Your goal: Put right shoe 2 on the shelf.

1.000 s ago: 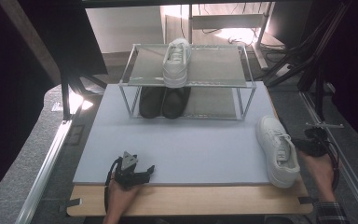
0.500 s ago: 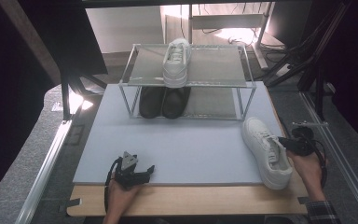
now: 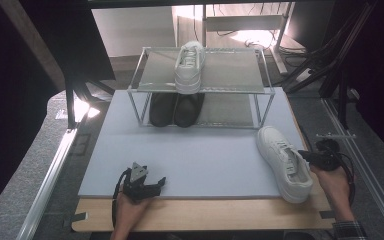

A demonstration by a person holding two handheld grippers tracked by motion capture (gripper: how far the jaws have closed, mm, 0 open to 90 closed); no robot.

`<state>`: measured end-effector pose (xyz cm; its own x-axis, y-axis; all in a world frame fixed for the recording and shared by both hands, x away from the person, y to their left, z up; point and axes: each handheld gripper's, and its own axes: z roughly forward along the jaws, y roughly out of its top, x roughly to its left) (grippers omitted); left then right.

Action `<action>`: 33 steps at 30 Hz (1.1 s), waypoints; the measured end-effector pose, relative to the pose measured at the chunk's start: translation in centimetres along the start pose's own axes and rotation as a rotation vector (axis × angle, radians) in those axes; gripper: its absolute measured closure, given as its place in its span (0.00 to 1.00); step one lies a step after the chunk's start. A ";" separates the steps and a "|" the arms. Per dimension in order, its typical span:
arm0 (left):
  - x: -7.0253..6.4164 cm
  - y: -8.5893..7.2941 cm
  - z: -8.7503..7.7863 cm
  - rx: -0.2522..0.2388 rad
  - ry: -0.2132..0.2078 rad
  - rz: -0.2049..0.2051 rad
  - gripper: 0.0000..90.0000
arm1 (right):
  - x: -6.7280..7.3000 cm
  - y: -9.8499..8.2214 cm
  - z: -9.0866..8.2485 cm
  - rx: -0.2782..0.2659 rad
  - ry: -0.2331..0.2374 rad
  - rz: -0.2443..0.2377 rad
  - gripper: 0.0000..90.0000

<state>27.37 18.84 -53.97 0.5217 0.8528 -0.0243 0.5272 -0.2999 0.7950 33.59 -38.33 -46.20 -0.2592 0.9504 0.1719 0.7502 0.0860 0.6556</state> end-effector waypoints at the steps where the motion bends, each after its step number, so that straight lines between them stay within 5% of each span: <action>1: 0.0 0.0 0.0 0.000 0.000 0.000 0.17 | 0.0 -0.1 0.0 -0.001 0.003 0.000 1.00; 13: 0.0 0.0 0.0 0.000 0.000 -0.001 0.17 | 1.5 0.2 0.7 0.006 0.023 -0.015 1.00; 33: 0.0 0.0 0.0 0.000 0.000 -0.001 0.17 | 6.3 0.8 2.6 0.026 0.110 -0.067 1.00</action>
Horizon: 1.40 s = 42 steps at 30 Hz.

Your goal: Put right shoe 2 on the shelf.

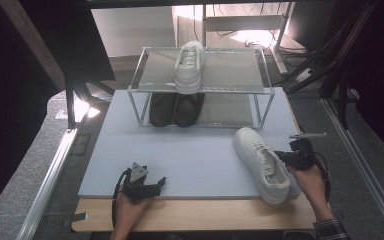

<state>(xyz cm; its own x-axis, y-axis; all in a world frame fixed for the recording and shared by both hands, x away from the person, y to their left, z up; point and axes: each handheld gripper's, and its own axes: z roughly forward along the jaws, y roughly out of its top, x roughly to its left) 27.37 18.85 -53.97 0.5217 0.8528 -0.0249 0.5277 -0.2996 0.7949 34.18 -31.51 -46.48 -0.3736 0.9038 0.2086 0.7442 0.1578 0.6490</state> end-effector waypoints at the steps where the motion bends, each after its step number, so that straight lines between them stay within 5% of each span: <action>1: 0.0 0.0 0.0 0.000 0.000 0.000 0.17 | 0.2 0.1 0.1 0.005 0.003 -0.003 1.00; 23: 0.0 0.0 0.0 0.000 0.000 0.000 0.17 | 4.4 1.4 2.5 0.030 0.067 -0.081 0.99; 29: 0.0 0.0 0.0 0.000 0.001 0.000 0.17 | 3.6 1.3 1.8 0.020 0.079 -0.071 0.89; 42: 0.0 0.0 0.0 0.000 0.000 0.000 0.17 | 3.5 1.1 -1.7 0.015 0.076 -0.126 0.63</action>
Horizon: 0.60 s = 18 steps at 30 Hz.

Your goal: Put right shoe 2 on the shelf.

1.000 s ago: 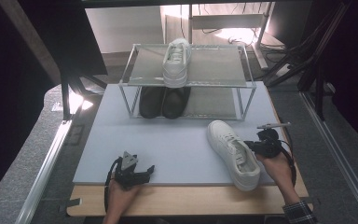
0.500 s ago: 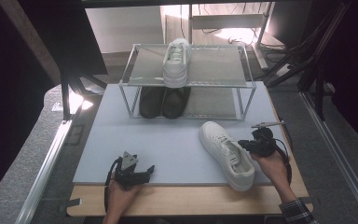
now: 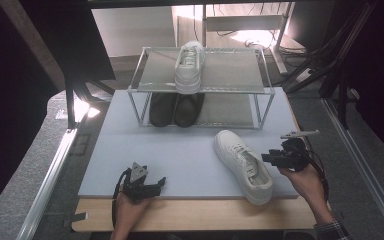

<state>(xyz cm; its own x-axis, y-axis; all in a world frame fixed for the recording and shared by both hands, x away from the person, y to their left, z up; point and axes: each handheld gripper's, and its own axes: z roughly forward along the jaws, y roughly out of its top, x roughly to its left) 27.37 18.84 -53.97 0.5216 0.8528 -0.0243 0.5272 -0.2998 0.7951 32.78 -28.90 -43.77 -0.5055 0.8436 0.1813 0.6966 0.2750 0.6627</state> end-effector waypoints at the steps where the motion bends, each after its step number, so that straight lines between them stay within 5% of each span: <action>1: 0.0 0.0 0.0 0.000 0.000 0.000 0.17 | 0.1 0.0 -0.2 0.004 -0.003 -0.008 0.61; 7: 0.0 0.0 0.0 0.000 0.000 0.000 0.17 | 0.7 -0.2 -1.4 0.000 0.004 -0.036 0.56; 18: 0.0 0.0 0.0 0.000 0.000 0.001 0.17 | 1.7 -0.5 -1.5 0.009 0.085 -0.071 0.50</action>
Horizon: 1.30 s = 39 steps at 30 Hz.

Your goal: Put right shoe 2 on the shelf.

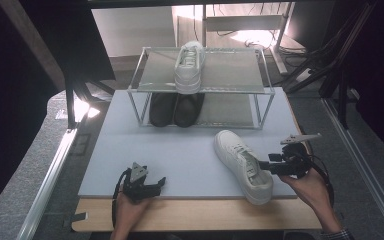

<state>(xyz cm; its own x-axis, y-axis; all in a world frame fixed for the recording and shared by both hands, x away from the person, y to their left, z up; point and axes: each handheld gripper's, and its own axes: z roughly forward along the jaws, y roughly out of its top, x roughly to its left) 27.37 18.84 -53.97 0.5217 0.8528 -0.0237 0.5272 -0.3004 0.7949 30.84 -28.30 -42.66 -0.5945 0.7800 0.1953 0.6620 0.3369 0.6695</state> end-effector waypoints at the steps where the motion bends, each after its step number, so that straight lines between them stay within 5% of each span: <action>1: 0.0 0.0 0.0 0.000 0.000 0.000 0.17 | 0.0 0.0 0.1 0.000 0.001 -0.006 0.51; 12: 0.0 0.0 0.0 0.000 0.000 -0.001 0.17 | 0.7 0.2 2.0 0.059 -0.017 -0.047 0.68; 14: 0.0 0.0 0.0 0.000 0.000 0.000 0.17 | 0.9 0.4 2.2 0.065 -0.050 -0.063 0.74; 20: 0.0 0.0 0.0 0.000 -0.001 0.000 0.17 | 0.7 0.7 2.2 0.085 -0.027 -0.041 0.81; 39: 0.0 0.0 0.0 0.000 -0.001 -0.001 0.17 | -1.6 0.7 1.9 0.039 0.125 0.228 0.91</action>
<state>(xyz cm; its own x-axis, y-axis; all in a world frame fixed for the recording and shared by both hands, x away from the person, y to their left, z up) 27.37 18.84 -53.97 0.5217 0.8528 -0.0248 0.5274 -0.2995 0.7951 33.14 -28.32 -43.87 -0.4779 0.7675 0.4273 0.8012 0.1815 0.5702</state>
